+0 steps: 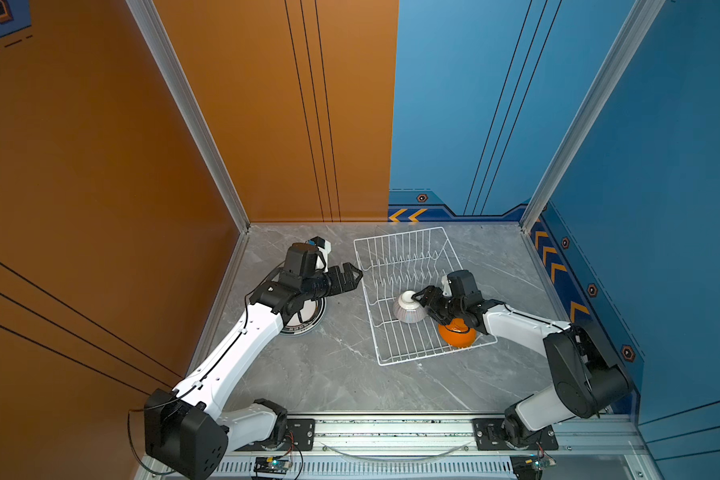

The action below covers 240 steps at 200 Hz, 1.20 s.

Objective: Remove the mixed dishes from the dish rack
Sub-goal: 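Lift the striped bowl up out of the rack with the right gripper, then bring the bowl toward the left gripper and grasp it with the left gripper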

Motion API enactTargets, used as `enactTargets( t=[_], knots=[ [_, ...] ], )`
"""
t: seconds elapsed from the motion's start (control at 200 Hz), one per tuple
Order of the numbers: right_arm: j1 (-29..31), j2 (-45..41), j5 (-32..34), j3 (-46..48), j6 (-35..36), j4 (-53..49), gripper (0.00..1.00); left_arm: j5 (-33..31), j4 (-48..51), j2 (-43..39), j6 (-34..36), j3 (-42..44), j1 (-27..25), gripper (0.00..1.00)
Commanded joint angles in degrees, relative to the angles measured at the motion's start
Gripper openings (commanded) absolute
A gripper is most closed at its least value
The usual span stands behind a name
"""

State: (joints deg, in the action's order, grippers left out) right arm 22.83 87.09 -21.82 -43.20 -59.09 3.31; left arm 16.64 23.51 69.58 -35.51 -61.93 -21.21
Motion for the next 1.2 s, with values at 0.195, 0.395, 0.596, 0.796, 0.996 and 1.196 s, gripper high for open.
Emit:
enactTargets(
  t=[0.195, 0.395, 0.596, 0.796, 0.996, 1.196],
  knots=[
    [-1.3, -7.9, -0.3, -1.8, -1.8, -4.0, 0.66, 2.4, -4.0, 1.5, -1.9, 0.3, -1.7, 0.98],
    [-1.5, -11.2, 0.8, -3.5, 1.4, -6.8, 0.66, 3.3, -5.2, 2.8, -2.3, 0.2, -2.2, 0.98],
    [1.7, -15.6, 11.1, -9.2, 16.6, -15.9, 0.66, 4.0, -6.2, 4.1, -2.5, -0.3, -2.6, 0.98],
    [0.9, -17.5, 12.3, -10.6, 20.9, -16.7, 0.65, 4.8, -6.9, 6.0, -2.8, -1.4, -2.7, 0.98],
    [2.5, -21.6, 18.4, -9.7, 22.0, -14.8, 0.62, 5.7, -9.0, 7.7, -4.1, -2.2, -3.6, 0.98],
    [0.5, -22.0, 16.3, -10.2, 16.3, -16.9, 0.62, 6.1, -9.5, 9.2, -3.8, -3.2, -4.3, 0.98]
  ],
)
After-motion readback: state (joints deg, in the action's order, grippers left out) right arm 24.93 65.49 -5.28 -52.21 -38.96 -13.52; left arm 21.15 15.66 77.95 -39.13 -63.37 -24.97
